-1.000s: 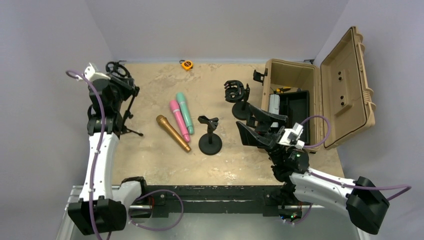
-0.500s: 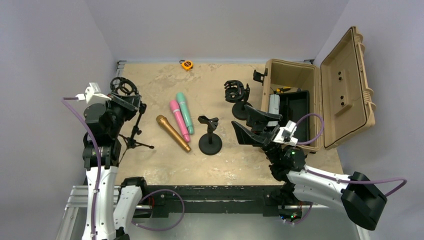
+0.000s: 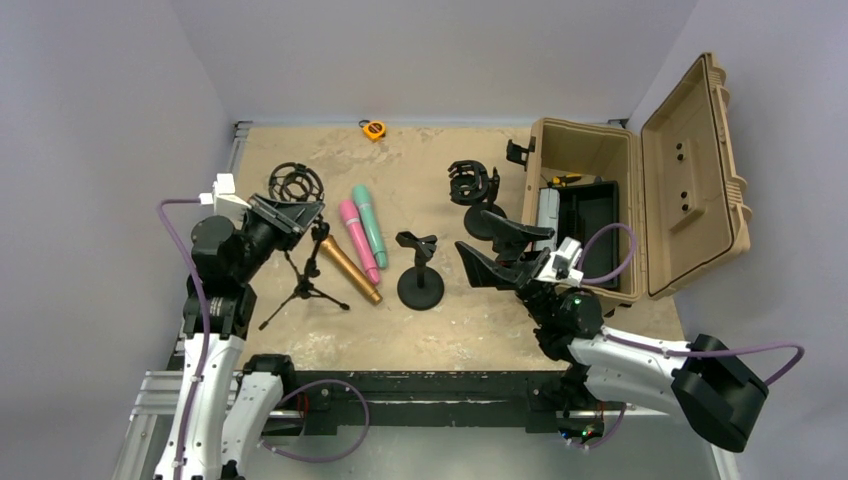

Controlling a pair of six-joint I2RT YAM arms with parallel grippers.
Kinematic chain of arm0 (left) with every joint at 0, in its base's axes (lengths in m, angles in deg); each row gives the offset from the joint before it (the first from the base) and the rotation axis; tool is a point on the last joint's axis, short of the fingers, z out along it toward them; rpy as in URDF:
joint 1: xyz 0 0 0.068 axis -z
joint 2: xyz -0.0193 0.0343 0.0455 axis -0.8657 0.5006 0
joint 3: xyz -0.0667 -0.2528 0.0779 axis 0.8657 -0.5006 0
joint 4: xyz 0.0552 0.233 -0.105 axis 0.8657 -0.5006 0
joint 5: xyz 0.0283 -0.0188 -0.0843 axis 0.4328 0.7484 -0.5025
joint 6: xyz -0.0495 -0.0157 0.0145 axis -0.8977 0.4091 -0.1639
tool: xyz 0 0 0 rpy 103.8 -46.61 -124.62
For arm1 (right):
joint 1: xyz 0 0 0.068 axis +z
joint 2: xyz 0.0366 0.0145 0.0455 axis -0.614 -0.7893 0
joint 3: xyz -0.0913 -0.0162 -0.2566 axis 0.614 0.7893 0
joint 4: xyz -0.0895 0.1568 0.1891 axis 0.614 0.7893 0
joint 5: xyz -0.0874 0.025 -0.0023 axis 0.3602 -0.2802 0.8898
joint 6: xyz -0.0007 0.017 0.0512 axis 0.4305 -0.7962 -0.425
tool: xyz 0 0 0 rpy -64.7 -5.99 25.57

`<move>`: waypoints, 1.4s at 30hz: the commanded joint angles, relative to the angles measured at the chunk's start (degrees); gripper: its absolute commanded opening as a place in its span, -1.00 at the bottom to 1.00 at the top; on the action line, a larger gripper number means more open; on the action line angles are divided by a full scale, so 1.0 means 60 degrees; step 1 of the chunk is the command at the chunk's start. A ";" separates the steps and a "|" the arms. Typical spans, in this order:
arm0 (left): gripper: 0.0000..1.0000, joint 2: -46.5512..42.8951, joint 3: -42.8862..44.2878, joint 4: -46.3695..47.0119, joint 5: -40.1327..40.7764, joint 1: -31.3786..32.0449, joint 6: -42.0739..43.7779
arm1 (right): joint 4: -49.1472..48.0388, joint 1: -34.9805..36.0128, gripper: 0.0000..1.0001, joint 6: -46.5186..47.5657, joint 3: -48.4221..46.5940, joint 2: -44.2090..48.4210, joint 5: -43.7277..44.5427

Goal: Remove the microphone from the stand

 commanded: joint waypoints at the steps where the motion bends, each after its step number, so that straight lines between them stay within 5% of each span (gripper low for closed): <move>1: -1.00 -0.0011 -0.0611 0.0888 -0.1196 0.0181 -0.1465 | -0.0427 0.0001 0.54 -0.0038 -0.0362 -0.0187 0.0042; 10: -1.00 -0.0060 -0.1790 0.2567 -0.1583 0.0502 -0.2950 | -0.0427 0.0001 0.54 -0.0047 -0.0420 -0.0415 0.0075; 16: -1.00 -0.0266 -0.1963 0.1754 -0.1637 0.0555 -0.2010 | -0.0471 0.0012 0.54 -0.0072 -0.0457 -0.0522 -0.0009; 18: -0.76 -0.0298 -0.1662 0.0889 -0.1677 0.0563 -0.1139 | -0.0418 0.0001 0.54 -0.0150 -0.0538 -0.0579 -0.0105; 22: 0.12 -0.0448 -0.1010 -0.1035 -0.1302 0.0556 0.0431 | 0.0097 0.0065 0.54 -0.0549 -0.1094 -0.0628 -0.0538; 26: 0.52 -0.0615 -0.0412 -0.2453 -0.0429 0.0555 0.1714 | 0.1131 0.0249 0.53 -0.1149 -0.1995 -0.0715 -0.0819; 35: 0.61 -0.1048 0.0387 -0.3955 0.1056 0.0560 0.3308 | 0.2984 0.1894 0.50 -0.2509 -0.3461 -0.1377 0.0474; 42: 0.74 -0.1348 0.0835 -0.3698 0.0229 0.0554 0.3957 | 0.3229 0.3857 0.45 -0.3319 -0.4587 -0.2972 0.1572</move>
